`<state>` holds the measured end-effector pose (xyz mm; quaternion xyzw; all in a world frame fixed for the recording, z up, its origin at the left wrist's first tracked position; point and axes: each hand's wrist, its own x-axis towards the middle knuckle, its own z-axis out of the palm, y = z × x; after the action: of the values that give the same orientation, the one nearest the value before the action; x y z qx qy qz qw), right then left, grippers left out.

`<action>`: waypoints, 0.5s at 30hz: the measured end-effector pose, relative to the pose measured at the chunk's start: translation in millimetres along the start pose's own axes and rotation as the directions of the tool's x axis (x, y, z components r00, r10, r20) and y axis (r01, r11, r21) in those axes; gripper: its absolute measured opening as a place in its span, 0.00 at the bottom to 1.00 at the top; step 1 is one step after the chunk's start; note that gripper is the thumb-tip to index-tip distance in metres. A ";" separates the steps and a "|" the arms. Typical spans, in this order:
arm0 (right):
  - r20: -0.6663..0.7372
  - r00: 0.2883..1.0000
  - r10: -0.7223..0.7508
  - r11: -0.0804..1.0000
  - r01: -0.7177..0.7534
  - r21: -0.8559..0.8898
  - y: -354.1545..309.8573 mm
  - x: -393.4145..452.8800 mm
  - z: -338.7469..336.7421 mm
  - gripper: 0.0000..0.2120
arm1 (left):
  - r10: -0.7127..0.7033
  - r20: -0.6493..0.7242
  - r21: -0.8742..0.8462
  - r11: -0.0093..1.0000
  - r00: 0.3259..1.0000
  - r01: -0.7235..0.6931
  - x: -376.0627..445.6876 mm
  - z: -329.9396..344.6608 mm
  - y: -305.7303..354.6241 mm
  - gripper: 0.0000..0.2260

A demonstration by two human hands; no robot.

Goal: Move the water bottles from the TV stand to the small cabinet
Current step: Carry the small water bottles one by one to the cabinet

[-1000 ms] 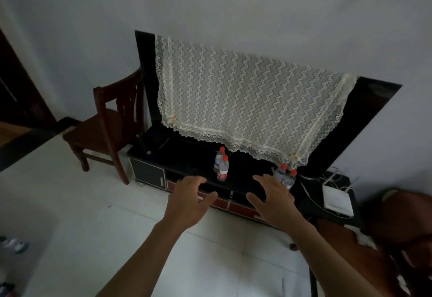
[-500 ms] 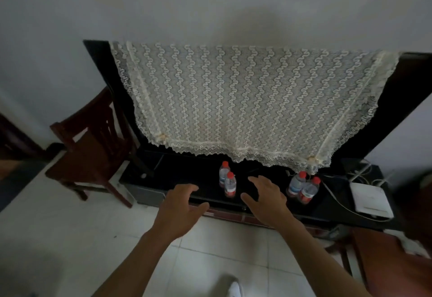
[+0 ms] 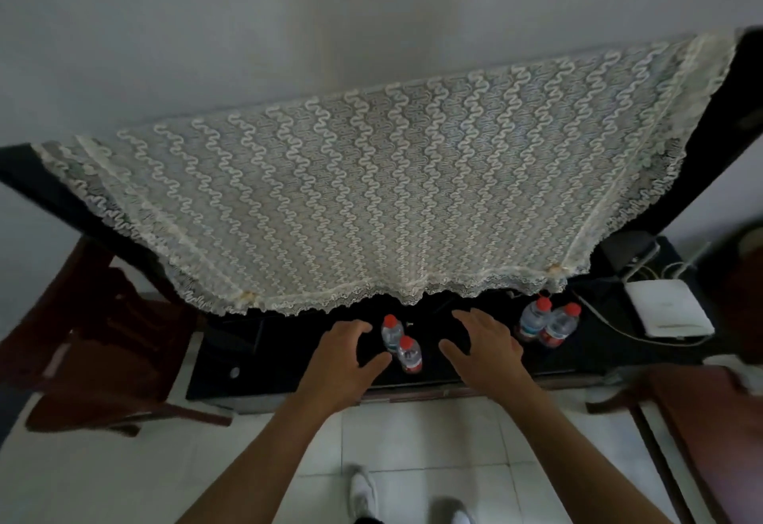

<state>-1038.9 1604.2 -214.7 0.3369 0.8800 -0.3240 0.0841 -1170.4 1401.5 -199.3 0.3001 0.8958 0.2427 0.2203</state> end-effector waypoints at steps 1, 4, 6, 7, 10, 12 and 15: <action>-0.006 0.999 0.034 0.999 -0.034 0.011 -0.4 3.1 4.1 0.31 | 0.024 0.026 0.003 1.000 0.999 -0.024 12.4 1.0 -3.0 0.26; -0.022 0.990 0.141 0.990 -0.142 -0.022 -2.8 8.5 20.1 0.31 | 0.114 0.087 -0.021 0.993 0.990 -0.113 48.8 5.8 -15.5 0.21; -0.038 0.975 0.221 0.974 -0.222 -0.050 -6.9 10.1 31.9 0.31 | 0.165 0.139 -0.048 0.986 0.976 -0.160 70.0 8.4 -25.2 0.20; -0.046 0.965 0.258 0.964 -0.261 -0.051 -9.5 12.3 37.1 0.31 | 0.192 0.164 -0.061 0.981 0.967 -0.184 81.0 10.2 -31.6 0.20; -0.055 0.942 0.330 0.943 -0.332 -0.032 -19.6 23.8 54.4 0.31 | 0.246 0.231 -0.088 0.969 0.941 -0.231 113.2 19.7 -55.4 0.20; -0.080 0.934 0.348 0.937 -0.350 -0.009 -23.4 34.0 68.5 0.31 | 0.263 0.261 -0.086 0.965 0.929 -0.249 131.6 28.9 -70.8 0.21; -0.105 0.917 0.384 0.923 -0.385 0.012 -22.4 46.2 90.6 0.31 | 0.266 0.271 -0.041 0.963 0.925 -0.266 148.5 46.9 -91.4 0.21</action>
<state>-1094.8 1559.6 -290.4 0.5194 0.8013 -0.2792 0.1009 -1291.8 1447.3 -324.9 0.4491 0.8072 0.2279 0.3078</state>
